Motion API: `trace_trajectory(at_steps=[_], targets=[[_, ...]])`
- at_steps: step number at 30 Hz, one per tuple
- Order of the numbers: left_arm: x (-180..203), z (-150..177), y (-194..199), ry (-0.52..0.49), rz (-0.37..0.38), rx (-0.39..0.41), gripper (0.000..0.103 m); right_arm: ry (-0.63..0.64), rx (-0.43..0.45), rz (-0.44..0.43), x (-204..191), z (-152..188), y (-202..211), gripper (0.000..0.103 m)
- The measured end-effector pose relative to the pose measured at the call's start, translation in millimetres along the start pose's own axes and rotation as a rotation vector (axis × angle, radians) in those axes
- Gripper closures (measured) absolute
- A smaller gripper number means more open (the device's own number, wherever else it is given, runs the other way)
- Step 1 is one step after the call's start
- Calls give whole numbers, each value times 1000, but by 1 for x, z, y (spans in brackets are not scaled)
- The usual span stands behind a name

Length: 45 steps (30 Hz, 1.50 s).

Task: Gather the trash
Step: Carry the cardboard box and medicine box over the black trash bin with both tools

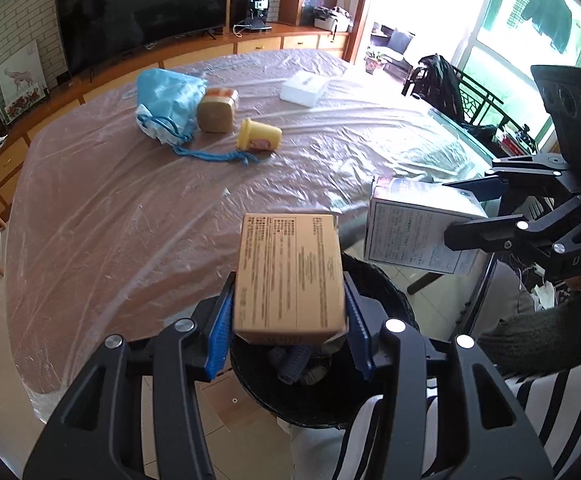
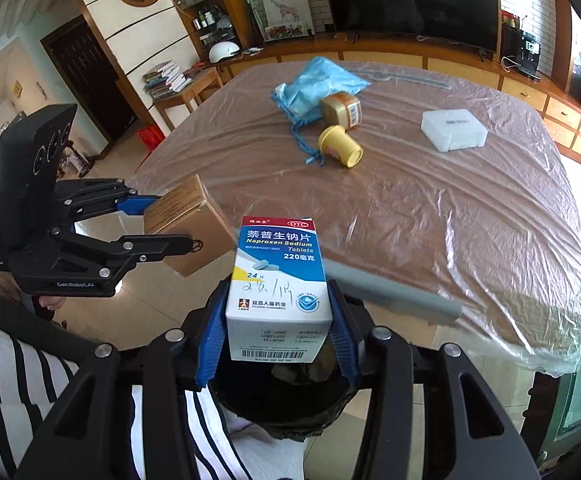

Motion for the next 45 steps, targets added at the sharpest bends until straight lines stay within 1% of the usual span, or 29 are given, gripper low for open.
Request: trace_trajectory(at_steps=[6, 13, 23, 32, 38, 45], targets=[[17, 9, -4, -47, 9, -21, 54, 1, -38, -13, -3, 16, -6, 57], [24, 19, -13, -49, 24, -50, 54, 4, -62, -13, -6, 23, -12, 57], [24, 34, -28, -43, 25, -103, 54, -6, -104, -15, -5, 34, -21, 57], [17, 46, -41, -29, 19, -154, 54, -36, -150, -6, 6, 48, -34, 57], [14, 56, -51, -24, 11, -186, 54, -50, -168, -1, 10, 48, -48, 57], [15, 59, -66, -10, -3, -216, 54, -25, -184, 21, 9, 49, -68, 57]])
Point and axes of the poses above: each gripper's, at about its wrist camera, not at the fingertips, and y roughly against the way its jaws point, x to its right, z to its underside, the point moved 4 cm from there along -y, roughly the way its jaws point, and after that the axes turned 5 degrees about -z, right-handed, at the moved point
